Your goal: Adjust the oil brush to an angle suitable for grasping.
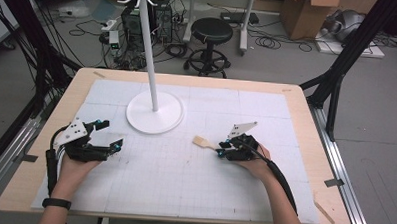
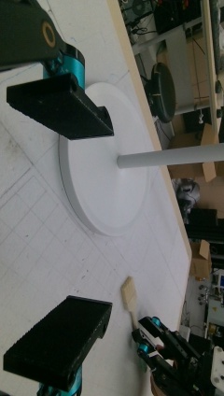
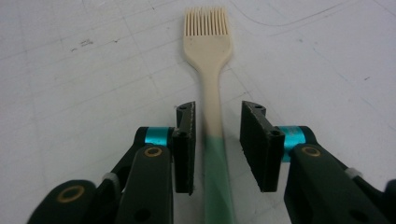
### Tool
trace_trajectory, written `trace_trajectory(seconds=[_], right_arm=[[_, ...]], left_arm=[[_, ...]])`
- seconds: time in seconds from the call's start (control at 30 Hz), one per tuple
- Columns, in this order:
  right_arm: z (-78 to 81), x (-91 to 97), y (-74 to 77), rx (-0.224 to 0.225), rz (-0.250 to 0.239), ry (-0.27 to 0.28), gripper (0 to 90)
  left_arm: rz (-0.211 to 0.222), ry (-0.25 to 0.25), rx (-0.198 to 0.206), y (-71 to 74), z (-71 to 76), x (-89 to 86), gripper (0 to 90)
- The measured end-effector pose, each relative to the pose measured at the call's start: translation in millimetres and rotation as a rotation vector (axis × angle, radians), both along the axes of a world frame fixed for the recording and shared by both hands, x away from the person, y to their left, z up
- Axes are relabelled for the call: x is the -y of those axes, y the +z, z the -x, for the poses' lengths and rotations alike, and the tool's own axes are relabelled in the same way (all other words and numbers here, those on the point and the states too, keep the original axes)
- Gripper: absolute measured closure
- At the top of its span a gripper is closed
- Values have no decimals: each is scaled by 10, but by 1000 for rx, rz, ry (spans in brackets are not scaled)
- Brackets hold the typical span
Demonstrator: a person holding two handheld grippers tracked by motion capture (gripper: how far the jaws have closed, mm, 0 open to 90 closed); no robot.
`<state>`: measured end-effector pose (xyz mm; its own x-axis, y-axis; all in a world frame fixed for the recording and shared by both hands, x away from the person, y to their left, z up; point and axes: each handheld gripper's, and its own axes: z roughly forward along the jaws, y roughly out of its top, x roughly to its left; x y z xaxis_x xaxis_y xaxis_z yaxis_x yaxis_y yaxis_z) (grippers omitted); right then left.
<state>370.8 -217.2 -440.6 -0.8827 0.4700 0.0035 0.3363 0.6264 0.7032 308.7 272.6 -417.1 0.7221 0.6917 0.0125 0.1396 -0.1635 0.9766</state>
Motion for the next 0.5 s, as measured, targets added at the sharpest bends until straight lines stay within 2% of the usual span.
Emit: trace_trajectory(seconds=[0.3,0.4,0.5], right_arm=[[10,-4,-6,-17,-7,9,805],[1,7,-10,-30,-16,8,817],[9,-1,-5,-23,-8,5,821]], left_arm=[[-9,2,-1,-1,6,9,143],[-10,2,-2,-1,7,9,143],[-11,2,-2,0,6,10,144]])
